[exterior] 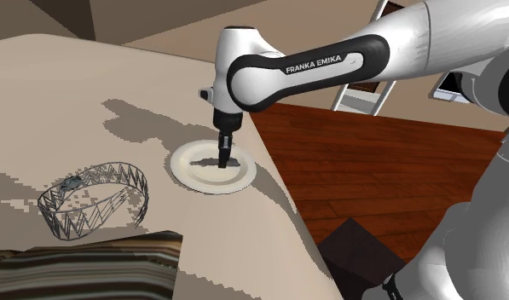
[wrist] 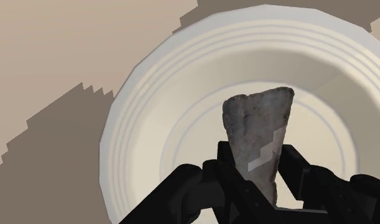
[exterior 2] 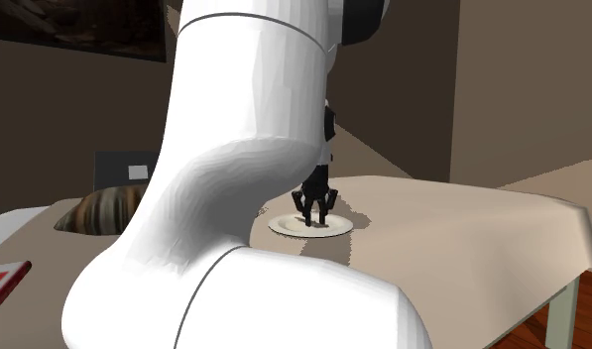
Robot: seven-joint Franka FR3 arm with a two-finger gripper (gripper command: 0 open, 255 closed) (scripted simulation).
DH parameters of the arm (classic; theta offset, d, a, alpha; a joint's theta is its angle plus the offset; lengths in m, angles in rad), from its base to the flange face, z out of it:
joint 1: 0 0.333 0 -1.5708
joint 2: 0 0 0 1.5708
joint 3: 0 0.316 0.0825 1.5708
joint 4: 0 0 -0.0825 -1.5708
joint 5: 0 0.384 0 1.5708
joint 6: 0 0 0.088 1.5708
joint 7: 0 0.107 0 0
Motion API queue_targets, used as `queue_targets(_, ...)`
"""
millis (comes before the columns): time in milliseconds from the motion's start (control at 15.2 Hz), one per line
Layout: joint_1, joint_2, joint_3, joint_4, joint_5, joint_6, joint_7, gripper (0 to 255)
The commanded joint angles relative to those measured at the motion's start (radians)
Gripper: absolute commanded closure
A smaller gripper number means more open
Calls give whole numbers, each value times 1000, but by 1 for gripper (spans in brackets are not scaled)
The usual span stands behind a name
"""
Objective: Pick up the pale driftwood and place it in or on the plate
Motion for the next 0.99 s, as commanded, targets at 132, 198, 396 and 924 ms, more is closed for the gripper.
queue_targets(132,0,2,0,-1,0,3,0,255)
queue_targets(198,0,2,0,-1,0,3,0,255)
queue_targets(396,0,1,0,-1,0,3,0,0)
queue_targets(924,0,-30,3,87,10,-116,-7,0)
